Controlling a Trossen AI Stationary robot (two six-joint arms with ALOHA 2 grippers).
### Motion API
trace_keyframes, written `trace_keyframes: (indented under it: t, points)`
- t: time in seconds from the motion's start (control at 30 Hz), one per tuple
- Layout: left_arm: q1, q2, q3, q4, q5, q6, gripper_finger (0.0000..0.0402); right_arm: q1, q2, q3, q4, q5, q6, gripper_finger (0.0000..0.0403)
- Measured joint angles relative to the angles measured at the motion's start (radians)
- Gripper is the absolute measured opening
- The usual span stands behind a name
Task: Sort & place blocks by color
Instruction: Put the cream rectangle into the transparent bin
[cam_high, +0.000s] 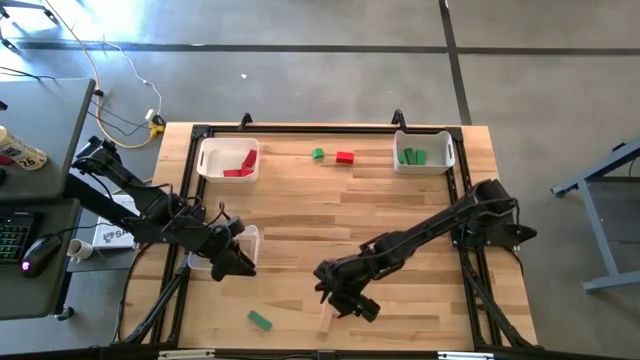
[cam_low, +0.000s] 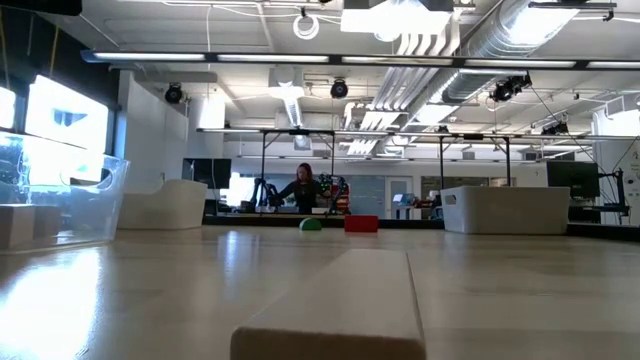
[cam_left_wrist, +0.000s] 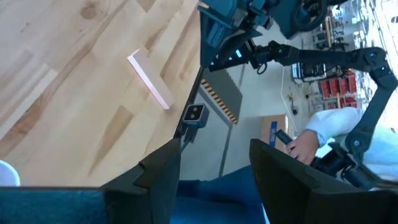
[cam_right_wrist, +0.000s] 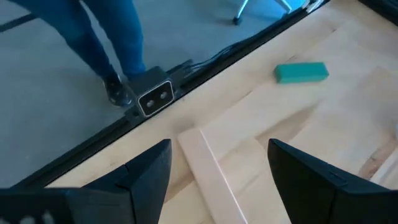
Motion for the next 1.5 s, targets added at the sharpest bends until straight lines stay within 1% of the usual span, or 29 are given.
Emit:
trace_keyframes:
  t: [0.27,0.53,0.77,0.93,1.2,1.5]
  points:
    - [0.000,0.000,0.000,-0.001,0.000,-0.020,0.0178,-0.001,0.050,0.000,-0.003,0.002,-0.112,0.0252]
    - [0.000,0.000,0.000,-0.006,-0.005,-0.032,0.0178,-0.002,0.118,0.000,-0.004,0.003,-0.169,0.0252]
    - [0.000,0.001,0.000,-0.011,-0.007,-0.032,0.0178,-0.002,0.175,0.000,0.000,0.013,-0.173,0.0252]
    - [0.000,0.001,0.000,-0.016,-0.007,-0.029,0.0178,-0.014,0.203,0.000,-0.001,0.046,-0.173,0.0252]
    - [0.000,0.001,0.000,-0.016,-0.007,-0.029,0.0178,-0.037,0.231,0.000,-0.002,0.037,-0.173,0.0252]
    - [0.000,0.001,0.000,-0.017,-0.007,-0.029,0.0178,-0.037,0.272,0.001,-0.009,0.029,-0.180,0.0251]
